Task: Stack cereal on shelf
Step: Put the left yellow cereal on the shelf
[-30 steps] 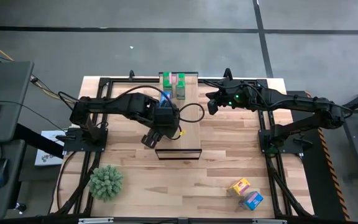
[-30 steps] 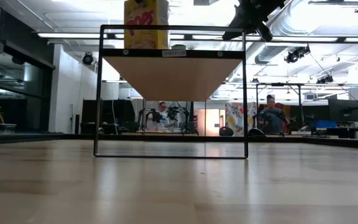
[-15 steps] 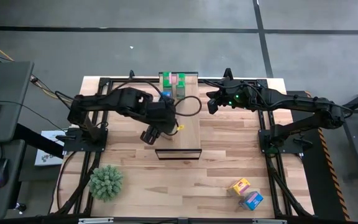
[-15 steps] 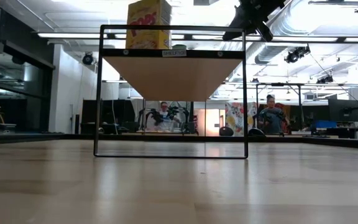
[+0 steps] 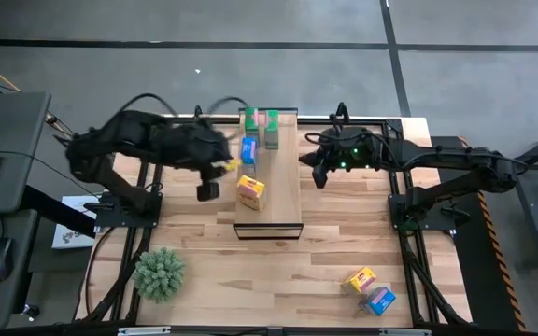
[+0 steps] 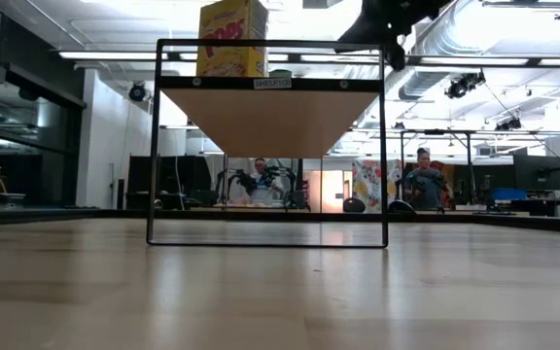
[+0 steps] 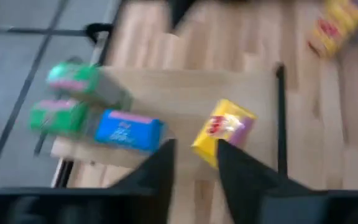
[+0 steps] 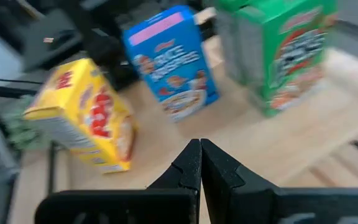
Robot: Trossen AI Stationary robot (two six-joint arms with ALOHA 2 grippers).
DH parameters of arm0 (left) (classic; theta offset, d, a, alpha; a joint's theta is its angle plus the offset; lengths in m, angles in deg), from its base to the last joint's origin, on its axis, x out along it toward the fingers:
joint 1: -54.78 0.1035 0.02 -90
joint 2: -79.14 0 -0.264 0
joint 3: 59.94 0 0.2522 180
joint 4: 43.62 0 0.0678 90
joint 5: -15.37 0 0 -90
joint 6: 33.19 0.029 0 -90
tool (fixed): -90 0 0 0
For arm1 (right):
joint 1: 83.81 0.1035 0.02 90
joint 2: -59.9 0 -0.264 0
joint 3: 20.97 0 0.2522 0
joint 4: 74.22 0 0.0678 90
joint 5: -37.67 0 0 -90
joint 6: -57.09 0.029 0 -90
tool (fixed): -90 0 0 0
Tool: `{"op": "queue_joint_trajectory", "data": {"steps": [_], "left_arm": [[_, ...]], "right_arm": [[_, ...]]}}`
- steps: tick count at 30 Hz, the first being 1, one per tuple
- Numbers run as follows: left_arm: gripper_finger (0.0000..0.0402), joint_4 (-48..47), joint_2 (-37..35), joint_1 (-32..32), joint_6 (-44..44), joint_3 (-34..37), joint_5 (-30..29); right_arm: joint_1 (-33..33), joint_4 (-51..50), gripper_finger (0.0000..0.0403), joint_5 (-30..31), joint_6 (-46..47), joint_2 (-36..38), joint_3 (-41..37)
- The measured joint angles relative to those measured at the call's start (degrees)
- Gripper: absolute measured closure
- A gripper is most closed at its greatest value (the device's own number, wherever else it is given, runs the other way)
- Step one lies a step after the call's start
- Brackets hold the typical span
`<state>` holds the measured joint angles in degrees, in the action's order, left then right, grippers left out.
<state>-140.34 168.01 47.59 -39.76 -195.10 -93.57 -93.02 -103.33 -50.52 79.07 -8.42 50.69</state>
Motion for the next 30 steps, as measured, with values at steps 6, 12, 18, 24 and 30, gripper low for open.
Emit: {"op": "queue_joint_trajectory", "data": {"steps": [6, 12, 18, 24, 30], "left_arm": [[0.0386, 15.11, -14.48, -5.75, -19.71, 22.08, -8.91], [0.0398, 35.03, -23.91, -13.1, -31.95, 47.67, -13.49], [0.0401, 54.66, -29.29, -15.95, -35.17, 66.07, -12.67], [0.0401, 65.12, -31.81, -16.06, -31.35, 76.04, -11.58], [0.0401, 69.95, -31.34, -12.27, -27.81, 78.7, -9.15]], "right_arm": [[2.67, 15.53, 0.0402, -4.73, 3.76, -0.07, -7.28], [6.84, 20.0, 0.0403, -3.33, 5.7, -3.99, -6.42], [11.72, 19.53, 0.0403, 2.81, 6.84, -10.61, -3.18], [12.76, 19.55, 0.0403, 10.73, 10.56, -15.31, -0.16], [12.16, 19.16, 0.0403, 12.7, 11.02, -18.2, 2.41]]}}
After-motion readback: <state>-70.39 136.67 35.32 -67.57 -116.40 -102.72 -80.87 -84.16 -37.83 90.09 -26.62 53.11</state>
